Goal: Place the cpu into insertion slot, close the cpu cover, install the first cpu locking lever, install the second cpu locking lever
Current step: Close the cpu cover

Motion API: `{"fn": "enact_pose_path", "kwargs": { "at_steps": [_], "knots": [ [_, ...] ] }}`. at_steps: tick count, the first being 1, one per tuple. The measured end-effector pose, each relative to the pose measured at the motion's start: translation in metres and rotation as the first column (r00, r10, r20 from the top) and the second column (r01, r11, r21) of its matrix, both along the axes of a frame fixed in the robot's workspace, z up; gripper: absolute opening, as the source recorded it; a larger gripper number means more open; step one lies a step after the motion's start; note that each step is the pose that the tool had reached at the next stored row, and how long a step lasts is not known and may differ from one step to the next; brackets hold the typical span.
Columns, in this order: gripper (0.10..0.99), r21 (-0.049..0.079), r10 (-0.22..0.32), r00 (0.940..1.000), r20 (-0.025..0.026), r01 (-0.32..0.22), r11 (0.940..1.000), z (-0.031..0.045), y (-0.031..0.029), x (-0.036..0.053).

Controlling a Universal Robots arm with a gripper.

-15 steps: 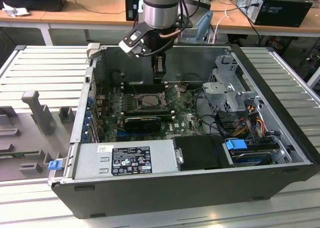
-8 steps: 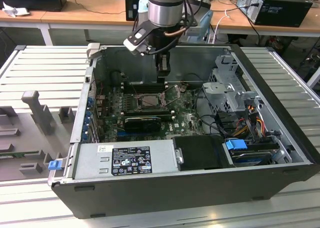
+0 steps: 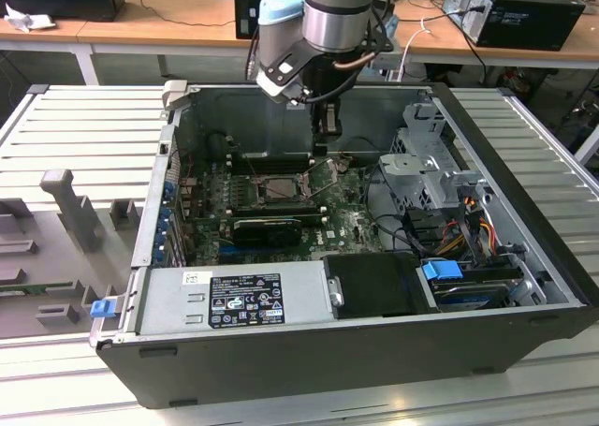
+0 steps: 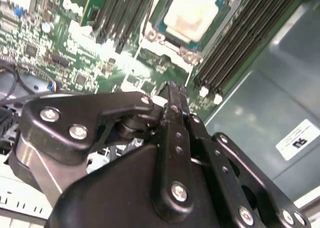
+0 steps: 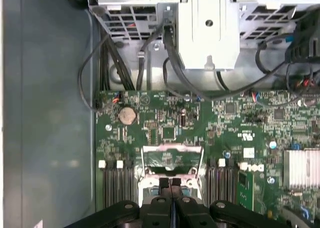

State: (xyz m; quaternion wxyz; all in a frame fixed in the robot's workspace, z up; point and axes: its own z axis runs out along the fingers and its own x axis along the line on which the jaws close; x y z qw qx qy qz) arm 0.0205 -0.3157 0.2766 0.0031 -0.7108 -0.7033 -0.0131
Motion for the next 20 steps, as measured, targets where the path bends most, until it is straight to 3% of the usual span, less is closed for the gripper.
{"fn": "enact_pose_path", "kwargs": {
  "at_steps": [1,2,7,13,20],
  "knots": [
    [0.106,0.000,0.001,1.0000,-0.0044,-0.001,1.0000,-0.0001,0.0000,0.0014],
    [0.106,0.000,0.001,1.0000,-0.0056,-0.001,1.0000,-0.0002,0.0001,0.0027],
    [0.106,0.000,0.004,1.0000,-0.0055,-0.004,1.0000,-0.0014,0.0001,0.0066],
    [0.106,0.000,0.036,0.9993,-0.0054,-0.036,0.9993,-0.0105,0.0000,0.0134],
    [0.106,-0.003,0.050,0.9987,-0.0055,-0.050,0.9988,-0.0203,0.0000,0.0376]
  ]
}}
